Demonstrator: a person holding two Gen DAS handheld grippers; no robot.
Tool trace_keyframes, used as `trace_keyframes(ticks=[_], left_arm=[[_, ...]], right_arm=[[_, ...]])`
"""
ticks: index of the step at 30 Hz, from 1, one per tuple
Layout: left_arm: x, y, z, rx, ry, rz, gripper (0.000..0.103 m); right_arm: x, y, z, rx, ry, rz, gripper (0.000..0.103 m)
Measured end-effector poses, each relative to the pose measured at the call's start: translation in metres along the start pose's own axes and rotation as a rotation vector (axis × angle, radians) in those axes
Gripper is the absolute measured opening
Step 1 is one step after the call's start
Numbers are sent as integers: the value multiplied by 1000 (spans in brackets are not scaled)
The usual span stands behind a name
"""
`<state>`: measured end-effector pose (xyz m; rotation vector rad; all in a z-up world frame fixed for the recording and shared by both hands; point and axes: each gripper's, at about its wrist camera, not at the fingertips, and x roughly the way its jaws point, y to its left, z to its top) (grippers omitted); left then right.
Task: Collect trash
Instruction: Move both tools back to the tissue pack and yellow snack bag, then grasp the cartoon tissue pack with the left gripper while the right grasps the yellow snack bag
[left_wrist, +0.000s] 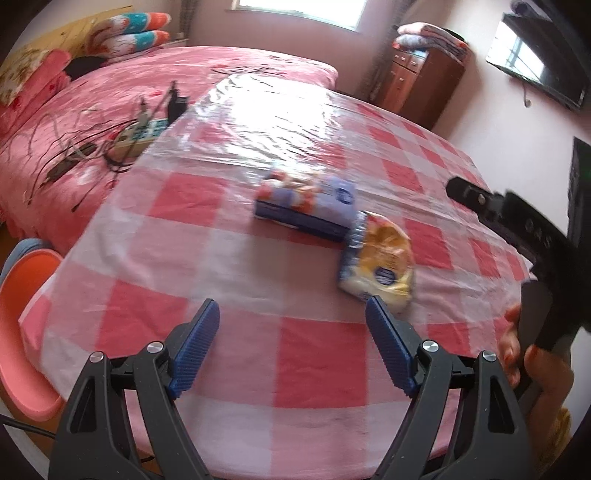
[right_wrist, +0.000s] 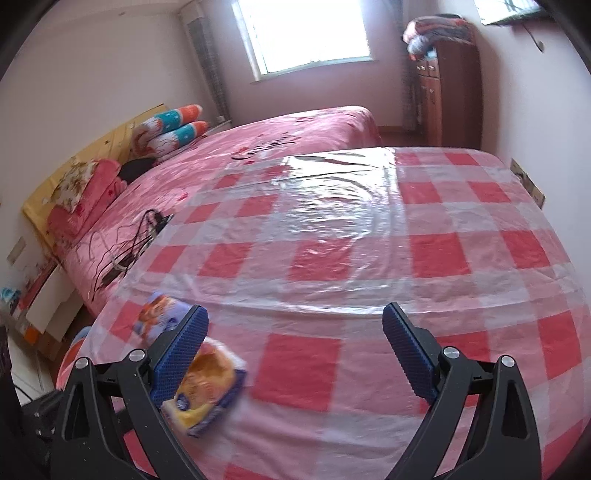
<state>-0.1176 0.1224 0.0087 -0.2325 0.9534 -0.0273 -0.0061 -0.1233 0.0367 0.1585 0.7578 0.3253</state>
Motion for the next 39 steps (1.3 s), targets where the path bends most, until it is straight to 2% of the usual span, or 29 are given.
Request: trace_keyframes(ticks=[8,11,15,19,26,35,36,39], left_arm=[[9,-22,13,45,10,-29,82],[12,-22,25,3,10,-54,82],[20,-17,39,-113,33,-121,82],[31,-13,52,-191,34,-152,82],[53,-10,76,-238,34,-127,82],[75,-26,97,-178,8,-54,82],[76,-27,98,-167,6,-31,79],[78,-28,100,-137,-9,55,60]], right_arm=[[-1,-37,7,107,20,7,94],[0,-43,7,121,44,25,94],[-1,-44,7,114,57,37,94],[-1,-49,8,122,64,40,94],[-4,-61,11,144,66,55,94],[1,-51,7,78,113,99,94],[3,-45,6,55,124,104,94],[8,-31,2,-3,155,131,94]])
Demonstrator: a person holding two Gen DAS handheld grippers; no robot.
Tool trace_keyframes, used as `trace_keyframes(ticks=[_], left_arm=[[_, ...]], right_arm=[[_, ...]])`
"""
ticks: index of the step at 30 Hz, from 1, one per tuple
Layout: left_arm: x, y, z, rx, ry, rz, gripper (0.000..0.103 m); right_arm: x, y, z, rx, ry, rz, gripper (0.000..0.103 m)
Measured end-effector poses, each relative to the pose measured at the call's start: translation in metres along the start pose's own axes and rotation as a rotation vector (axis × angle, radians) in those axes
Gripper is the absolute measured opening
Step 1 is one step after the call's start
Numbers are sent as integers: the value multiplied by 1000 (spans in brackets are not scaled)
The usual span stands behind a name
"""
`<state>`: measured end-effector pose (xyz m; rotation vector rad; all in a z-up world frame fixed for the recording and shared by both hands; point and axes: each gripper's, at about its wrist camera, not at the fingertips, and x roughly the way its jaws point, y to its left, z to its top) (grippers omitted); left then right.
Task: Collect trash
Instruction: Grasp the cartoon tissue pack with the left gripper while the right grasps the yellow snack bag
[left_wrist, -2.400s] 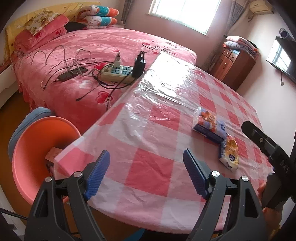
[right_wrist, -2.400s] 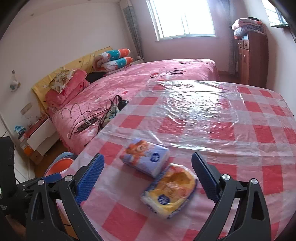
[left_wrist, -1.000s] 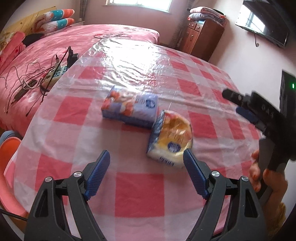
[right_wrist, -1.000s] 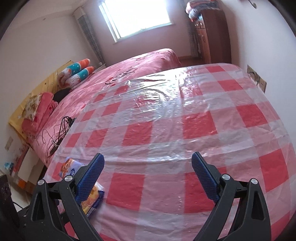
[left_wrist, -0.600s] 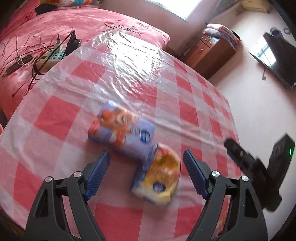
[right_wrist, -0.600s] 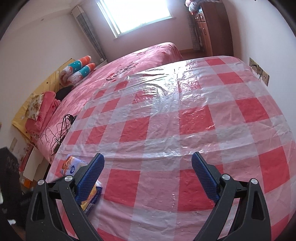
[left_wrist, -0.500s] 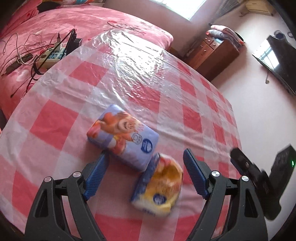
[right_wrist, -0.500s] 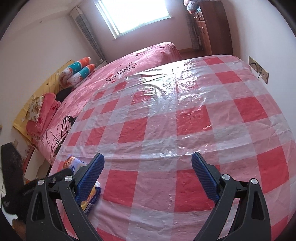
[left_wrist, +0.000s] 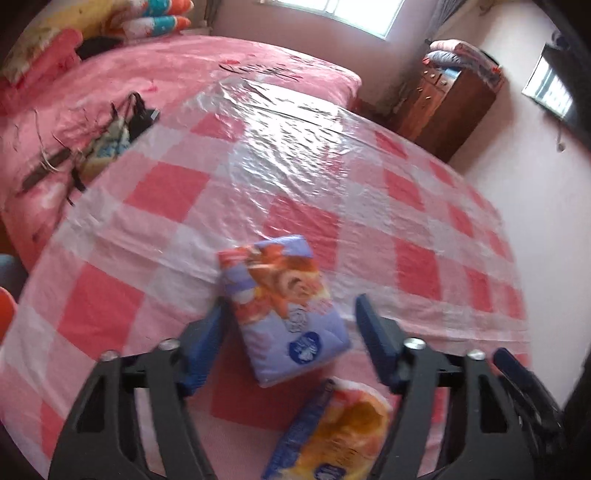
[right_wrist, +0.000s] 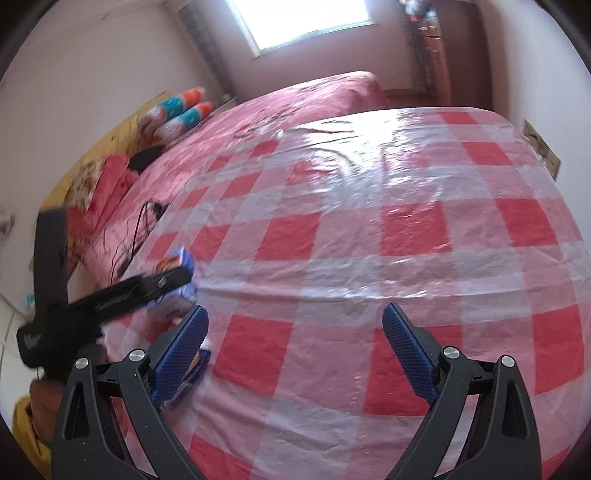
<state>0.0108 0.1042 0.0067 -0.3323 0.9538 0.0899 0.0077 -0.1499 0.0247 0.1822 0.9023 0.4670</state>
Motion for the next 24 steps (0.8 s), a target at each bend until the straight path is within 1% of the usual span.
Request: trace_keyframes(ticks=[4,6,13,17,24], left_arm=[[1,1,0,18,-16,13,58],[-1,2,-1,19,-21,12,57],[-10,19,-2,-8,-31,7,56],[-17,39,-5,-39,-30,8,56],[-29,60,-15,-45,-25,-6,56]], right_arm=[[9,15,-6,-54,45,42,94],[14,22,-9,-72,68,78,94],[23,43,-14,-137,102,142,94],[31,56,-18,-188,122,148,94],[41,84,-24,-306,139,137,94]])
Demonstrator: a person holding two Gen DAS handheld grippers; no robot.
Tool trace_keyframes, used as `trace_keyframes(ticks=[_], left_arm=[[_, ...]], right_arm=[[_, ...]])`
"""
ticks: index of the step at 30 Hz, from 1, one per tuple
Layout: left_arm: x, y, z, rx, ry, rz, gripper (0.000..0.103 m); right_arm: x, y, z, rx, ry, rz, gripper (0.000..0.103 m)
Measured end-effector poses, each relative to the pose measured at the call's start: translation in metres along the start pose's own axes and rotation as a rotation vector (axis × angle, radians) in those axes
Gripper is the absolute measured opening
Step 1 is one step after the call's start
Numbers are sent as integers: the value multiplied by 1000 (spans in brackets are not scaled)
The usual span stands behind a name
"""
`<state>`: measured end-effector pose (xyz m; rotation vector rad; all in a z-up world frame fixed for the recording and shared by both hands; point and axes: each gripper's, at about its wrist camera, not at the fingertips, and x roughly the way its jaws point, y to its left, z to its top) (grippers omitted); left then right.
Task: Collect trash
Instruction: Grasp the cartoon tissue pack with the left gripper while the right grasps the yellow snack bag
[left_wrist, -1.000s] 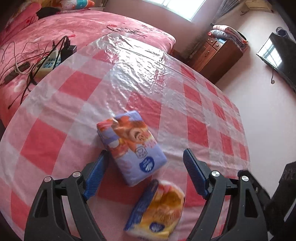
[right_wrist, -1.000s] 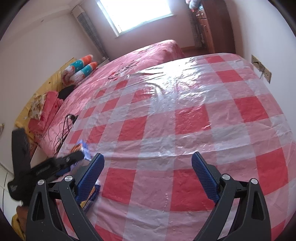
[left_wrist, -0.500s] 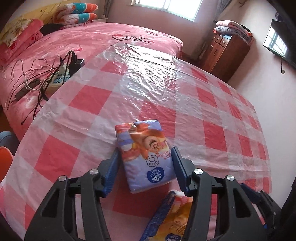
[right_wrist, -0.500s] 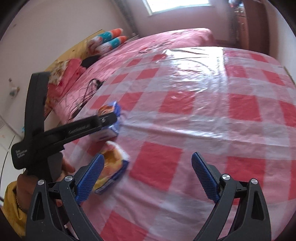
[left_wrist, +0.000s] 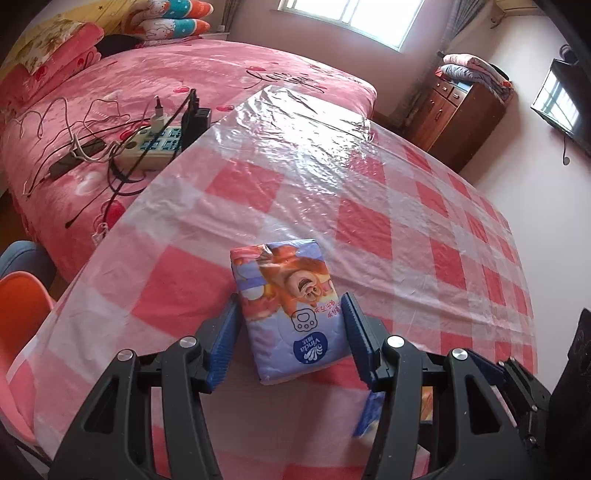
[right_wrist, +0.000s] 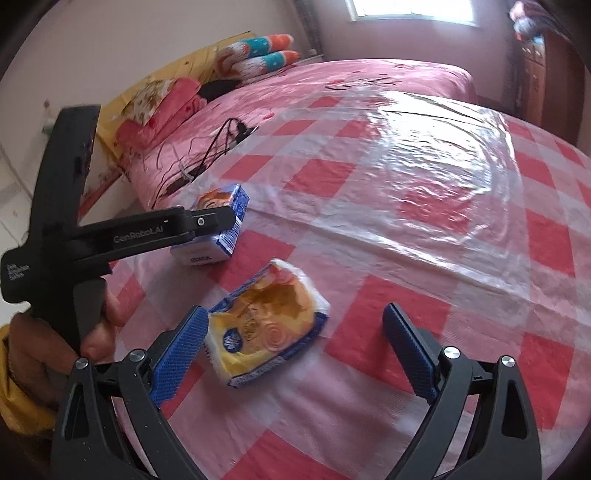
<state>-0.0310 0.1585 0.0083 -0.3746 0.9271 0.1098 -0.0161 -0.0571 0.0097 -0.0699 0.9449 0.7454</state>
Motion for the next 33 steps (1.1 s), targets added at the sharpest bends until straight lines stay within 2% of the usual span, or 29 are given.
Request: trace_keyframes(ticks=[7,18,21,24,31,33], left_arm=[[-12,17,-5,-4,0,-19,56],[-24,36,-19,2,21,-72,56],[-25,40,-22,-1,22,-87,56],[-27,45,-25,-5,25,-104,56],[-32,52,-30,-4,25,-138,56],[-33,54,-32,-6,24,-148,56]], right_arm=[[15,33,-2,-170,35,-89,94],[25,33,-1,-186,59,-129,94],[26,36,-1,-193,51,-166,84],[26,37,-2,-202,48,-172,80],[22,33,-2,-180,24,-181,61],[21,32,-2,-171,19,-184,58]])
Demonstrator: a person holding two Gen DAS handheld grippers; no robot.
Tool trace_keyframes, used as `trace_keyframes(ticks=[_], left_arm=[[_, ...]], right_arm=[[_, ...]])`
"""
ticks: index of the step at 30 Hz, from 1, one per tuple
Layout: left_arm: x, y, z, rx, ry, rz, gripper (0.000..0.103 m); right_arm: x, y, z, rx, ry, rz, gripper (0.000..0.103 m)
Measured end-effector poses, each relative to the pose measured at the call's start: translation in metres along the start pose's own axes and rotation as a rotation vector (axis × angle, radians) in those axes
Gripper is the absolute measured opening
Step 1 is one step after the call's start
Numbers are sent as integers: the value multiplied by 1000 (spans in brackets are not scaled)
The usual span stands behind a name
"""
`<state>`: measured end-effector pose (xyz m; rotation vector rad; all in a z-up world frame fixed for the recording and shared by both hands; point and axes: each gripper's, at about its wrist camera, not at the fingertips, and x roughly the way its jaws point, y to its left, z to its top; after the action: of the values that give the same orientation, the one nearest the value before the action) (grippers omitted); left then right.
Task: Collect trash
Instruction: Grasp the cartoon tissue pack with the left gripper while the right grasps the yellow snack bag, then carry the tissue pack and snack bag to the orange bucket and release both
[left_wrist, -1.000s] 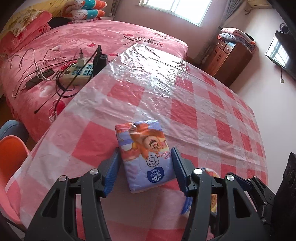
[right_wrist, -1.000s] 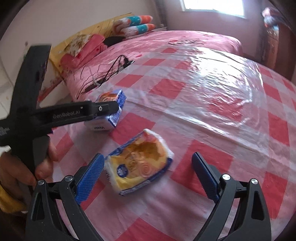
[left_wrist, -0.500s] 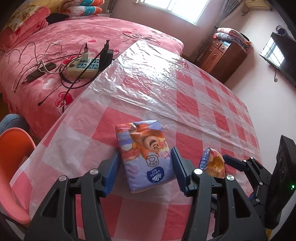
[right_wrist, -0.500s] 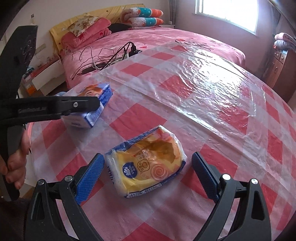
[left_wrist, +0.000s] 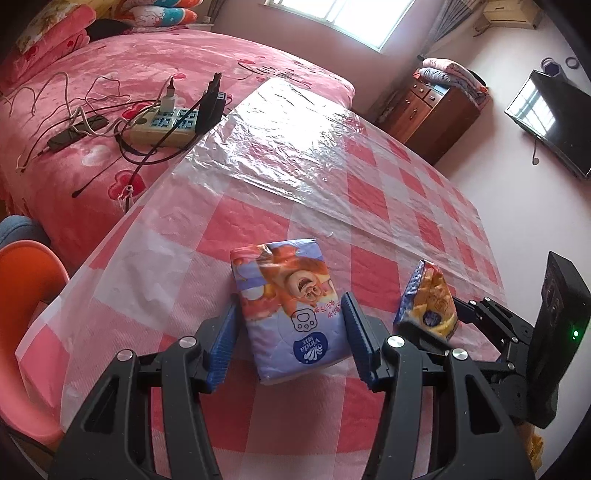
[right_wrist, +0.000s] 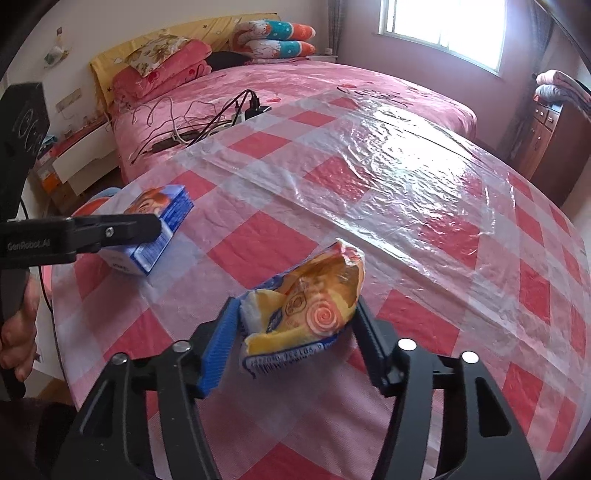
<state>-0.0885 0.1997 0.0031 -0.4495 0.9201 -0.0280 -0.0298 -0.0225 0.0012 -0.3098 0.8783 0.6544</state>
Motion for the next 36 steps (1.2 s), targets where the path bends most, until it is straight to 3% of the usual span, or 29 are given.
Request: trace_keyframes(ticks=[4,10,21,36], left_arm=[[-2,3,-2,1,-1,-22,56],[-10,10,-4,-2,-15,-42,56],[-28,28,-9,-21,-41,-72,56],[-75,78,-14,-90,-125,-27,56]], right_arm=[[-3,-6,-1,31,-9,0,49],[-6,-15,-1,86,-22,-22,44],[-16,-19,4,175,-78,-27,42],[-29,23,28,179,-97,78,42]])
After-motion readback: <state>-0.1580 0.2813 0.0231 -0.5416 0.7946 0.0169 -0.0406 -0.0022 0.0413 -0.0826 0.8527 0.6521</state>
